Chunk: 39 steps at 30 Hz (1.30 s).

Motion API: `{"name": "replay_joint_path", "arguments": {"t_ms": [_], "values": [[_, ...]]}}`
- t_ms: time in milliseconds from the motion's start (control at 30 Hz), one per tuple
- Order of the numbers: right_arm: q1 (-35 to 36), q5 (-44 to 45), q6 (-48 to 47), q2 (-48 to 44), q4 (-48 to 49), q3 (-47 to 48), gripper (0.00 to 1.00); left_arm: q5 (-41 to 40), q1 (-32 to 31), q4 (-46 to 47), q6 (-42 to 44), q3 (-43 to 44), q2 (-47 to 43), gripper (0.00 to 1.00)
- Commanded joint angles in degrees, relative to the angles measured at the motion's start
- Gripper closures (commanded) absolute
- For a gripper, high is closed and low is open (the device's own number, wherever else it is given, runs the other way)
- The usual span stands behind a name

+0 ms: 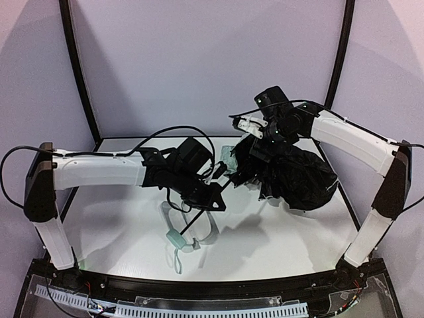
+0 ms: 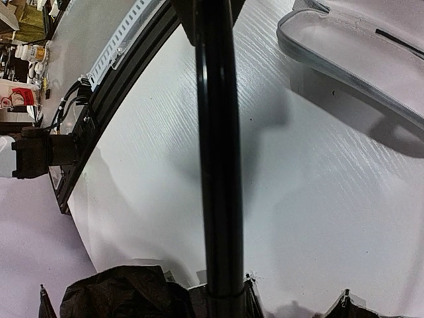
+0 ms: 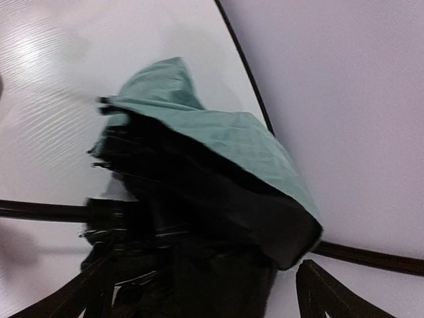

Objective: Open the umbrella

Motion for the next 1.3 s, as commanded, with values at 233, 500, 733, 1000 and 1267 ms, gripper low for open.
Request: {"name": "replay_joint_path", "arguments": {"t_ms": [233, 500, 733, 1000, 1267], "values": [[-7.24, 16.23, 10.96, -0.40, 22.75, 2.92, 0.16, 6.81, -0.04, 12.67, 0.27, -9.55, -11.89, 0.99], [-12.26, 12.77, 24.73, -3.01, 19.44, 6.00, 0.18, 16.58, -0.05, 29.88, -1.05, -23.55, -22.55, 0.99], [-12.28, -6.13, 29.57, -8.27, 14.13, 2.94, 0.17, 16.74, -0.01, 36.11, -2.22, -29.55, -27.97, 0.99], [-12.30, -23.07, 31.61, -24.30, 22.41, -6.55, 0.02, 19.58, 0.05, 44.04, -0.35, -33.57, -28.78, 0.99], [-12.28, -28.93, 34.11, -39.01, 29.68, -15.42, 0.01, 19.39, 1.55, 44.78, 5.09, -33.33, -29.13, 0.99]]}}
